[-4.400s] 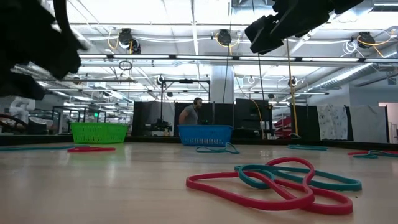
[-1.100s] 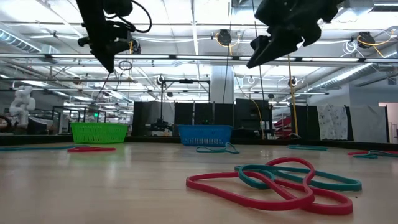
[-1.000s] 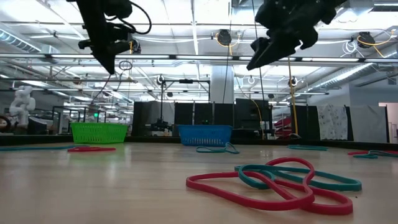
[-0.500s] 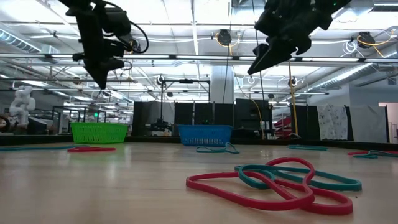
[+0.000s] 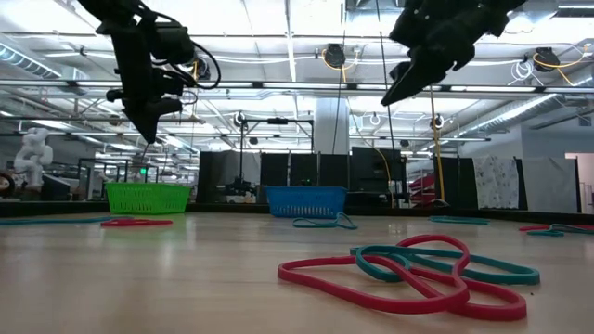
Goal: Sort rubber bands into baskets
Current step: Put the red rubber band into the green bin
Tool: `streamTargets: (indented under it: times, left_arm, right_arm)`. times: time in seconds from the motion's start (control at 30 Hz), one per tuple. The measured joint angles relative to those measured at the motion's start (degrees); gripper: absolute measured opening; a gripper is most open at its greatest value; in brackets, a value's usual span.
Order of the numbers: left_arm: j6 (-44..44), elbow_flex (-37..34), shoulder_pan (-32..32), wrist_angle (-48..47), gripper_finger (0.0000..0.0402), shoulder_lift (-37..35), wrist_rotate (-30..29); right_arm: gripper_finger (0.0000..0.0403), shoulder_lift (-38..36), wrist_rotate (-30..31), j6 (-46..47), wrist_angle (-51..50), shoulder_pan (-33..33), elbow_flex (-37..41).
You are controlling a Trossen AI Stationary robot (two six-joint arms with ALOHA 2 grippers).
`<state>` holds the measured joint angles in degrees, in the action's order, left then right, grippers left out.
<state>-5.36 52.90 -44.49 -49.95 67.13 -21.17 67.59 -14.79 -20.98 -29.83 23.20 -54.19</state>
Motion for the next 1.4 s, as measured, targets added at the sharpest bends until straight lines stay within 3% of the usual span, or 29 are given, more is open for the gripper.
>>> streamTargets:
  times: [0.33,0.5,0.6,0.73,0.93,1.2,1.4]
  left_arm:
    - [1.3,0.0,-0.1,0.0,0.0088,0.0,-1.8]
    - [1.7,0.0,-0.1,0.0,0.0103,-0.2,-1.2]
    - [2.4,0.0,-0.1,0.8,0.0104,-0.7,3.3]
    - [2.7,0.0,0.4,4.2,0.0104,-1.2,13.6]
    - [2.7,0.0,5.7,13.0,0.0105,-1.3,24.3]
    - [4.6,-0.2,18.6,27.2,0.0105,-1.3,25.7]
    - [6.0,-7.6,25.3,48.7,0.0105,-1.3,26.9]
  right_arm:
    - [0.0196,-7.4,0.0,5.6,-2.5,0.0,0.0]
    - [0.0196,-9.2,0.0,7.6,-2.8,0.0,0.0]
    - [0.0196,-9.4,0.0,9.2,-3.4,0.0,0.0]
    - [0.0196,-9.4,0.0,11.6,-5.0,0.0,0.0]
    - [0.0196,-9.4,0.3,16.5,-10.8,-0.4,0.0]
    - [0.0196,-9.4,5.8,26.7,-22.2,-5.8,0.0]
    - [0.0196,-8.4,9.3,38.4,-30.2,-9.9,0.0]
